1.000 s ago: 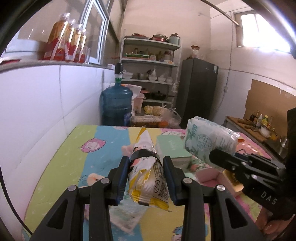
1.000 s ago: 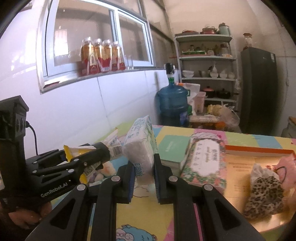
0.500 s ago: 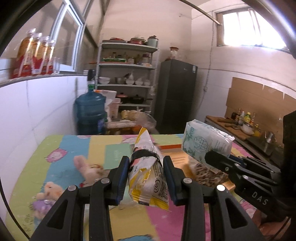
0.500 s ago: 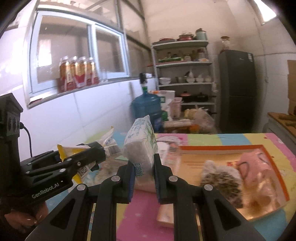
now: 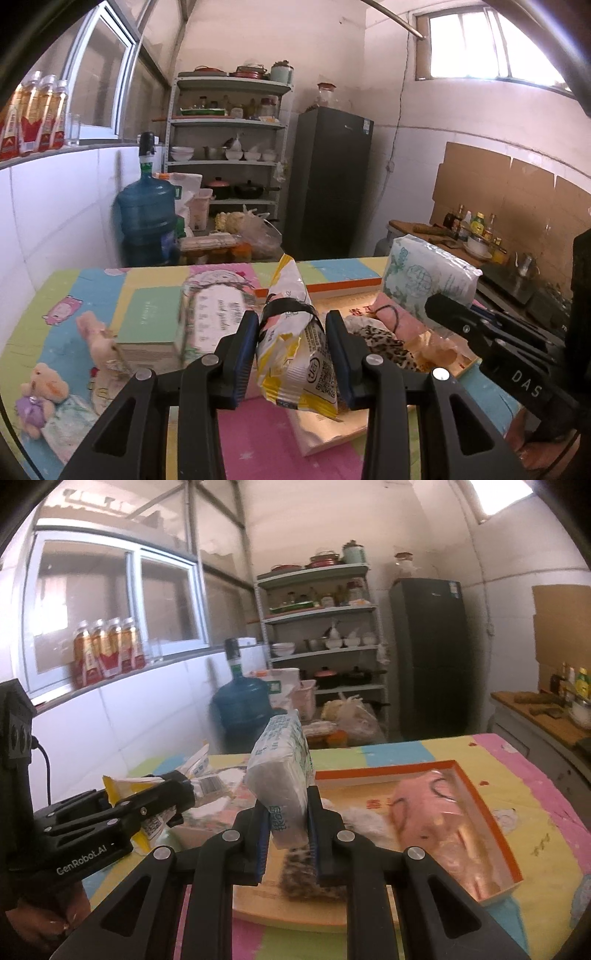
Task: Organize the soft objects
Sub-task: 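Carry the snack bag with the left tool while the right carries the tissue pack to the tray, then lower the snack bag into the tray with the left tool while the right lowers the tissue pack, then open both tools and release the items inside the tray, then withdraw both tools from the tray back toward the remaining pile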
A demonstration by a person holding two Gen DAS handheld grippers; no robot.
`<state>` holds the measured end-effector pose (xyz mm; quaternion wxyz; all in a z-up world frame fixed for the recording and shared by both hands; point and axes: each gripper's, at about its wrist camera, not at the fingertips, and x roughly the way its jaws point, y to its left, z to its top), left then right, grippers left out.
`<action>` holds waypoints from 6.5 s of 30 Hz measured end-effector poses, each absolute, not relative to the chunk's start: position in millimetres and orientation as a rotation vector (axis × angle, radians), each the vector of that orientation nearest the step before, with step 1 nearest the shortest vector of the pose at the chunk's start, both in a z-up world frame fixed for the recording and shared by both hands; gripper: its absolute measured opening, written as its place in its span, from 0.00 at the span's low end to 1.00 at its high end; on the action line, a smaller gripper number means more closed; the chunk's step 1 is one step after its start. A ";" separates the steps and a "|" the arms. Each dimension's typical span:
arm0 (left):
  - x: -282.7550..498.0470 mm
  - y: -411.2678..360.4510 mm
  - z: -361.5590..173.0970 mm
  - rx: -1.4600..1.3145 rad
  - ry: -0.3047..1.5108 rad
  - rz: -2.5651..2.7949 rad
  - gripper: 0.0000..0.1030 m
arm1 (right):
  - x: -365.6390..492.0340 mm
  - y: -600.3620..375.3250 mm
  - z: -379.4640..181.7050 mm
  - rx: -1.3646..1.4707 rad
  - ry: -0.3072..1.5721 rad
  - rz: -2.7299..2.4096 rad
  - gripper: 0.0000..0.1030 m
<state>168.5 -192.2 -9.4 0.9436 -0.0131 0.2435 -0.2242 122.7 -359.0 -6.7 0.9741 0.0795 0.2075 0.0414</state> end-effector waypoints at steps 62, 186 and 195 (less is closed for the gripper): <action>231.9 -266.1 -82.4 -0.015 0.730 -0.414 0.43 | 188.8 -429.4 -70.5 0.241 0.617 0.038 0.44; 83.2 57.8 -27.9 -0.218 0.415 -0.129 0.79 | 123.8 -113.9 -7.1 -0.016 0.535 0.323 0.71; 88.3 81.2 -39.9 -0.250 0.438 -0.098 0.79 | 136.0 -121.1 -24.0 0.028 0.572 0.251 0.72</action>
